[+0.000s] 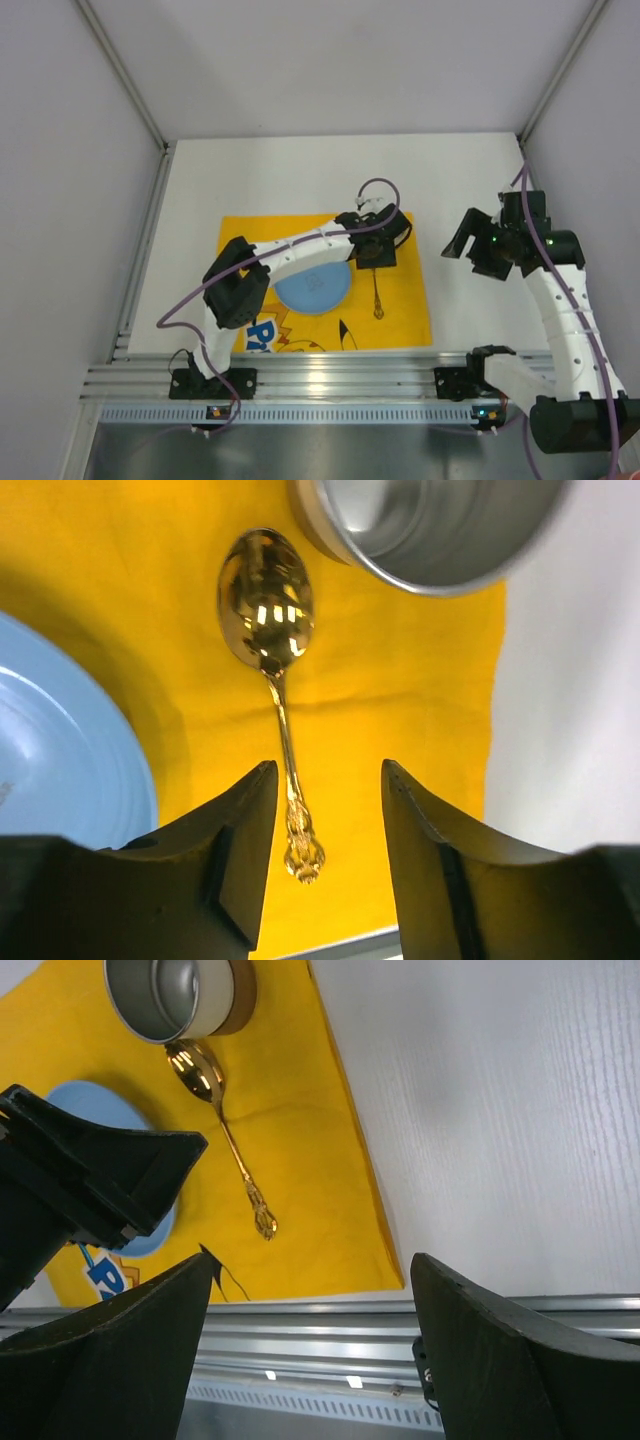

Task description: Set the dinner table for one person

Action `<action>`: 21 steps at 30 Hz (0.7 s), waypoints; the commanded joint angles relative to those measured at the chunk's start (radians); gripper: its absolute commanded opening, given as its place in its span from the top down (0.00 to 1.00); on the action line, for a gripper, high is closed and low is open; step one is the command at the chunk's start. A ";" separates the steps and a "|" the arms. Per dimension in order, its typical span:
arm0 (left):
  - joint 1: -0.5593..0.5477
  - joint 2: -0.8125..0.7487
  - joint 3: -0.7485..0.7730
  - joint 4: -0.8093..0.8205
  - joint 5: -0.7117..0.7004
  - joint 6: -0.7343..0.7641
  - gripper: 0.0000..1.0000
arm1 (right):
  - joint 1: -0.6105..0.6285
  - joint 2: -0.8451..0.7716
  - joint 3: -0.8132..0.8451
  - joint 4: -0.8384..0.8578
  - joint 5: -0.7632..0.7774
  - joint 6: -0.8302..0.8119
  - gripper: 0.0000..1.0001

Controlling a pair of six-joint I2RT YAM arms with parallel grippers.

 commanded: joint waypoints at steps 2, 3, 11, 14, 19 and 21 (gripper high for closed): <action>-0.083 -0.161 0.164 -0.124 -0.132 0.005 0.48 | 0.052 -0.053 0.056 -0.013 -0.009 0.025 0.19; -0.097 -0.182 0.178 -0.143 -0.184 0.006 0.43 | 0.059 -0.065 0.067 -0.015 -0.017 0.028 0.19; -0.060 -0.615 -0.048 -0.333 -0.378 0.049 0.02 | 0.160 -0.139 0.264 0.039 -0.165 0.013 0.09; 0.006 -0.774 -0.171 -0.455 -0.450 0.058 0.02 | 0.203 -0.182 0.271 0.102 -0.276 0.023 0.00; 0.082 -1.025 -0.416 -0.509 -0.632 0.097 0.02 | 0.260 -0.253 0.200 0.157 -0.334 0.036 0.00; 0.113 -1.087 -0.496 -0.488 -0.740 0.110 0.01 | 0.283 -0.297 0.150 0.180 -0.333 0.040 0.00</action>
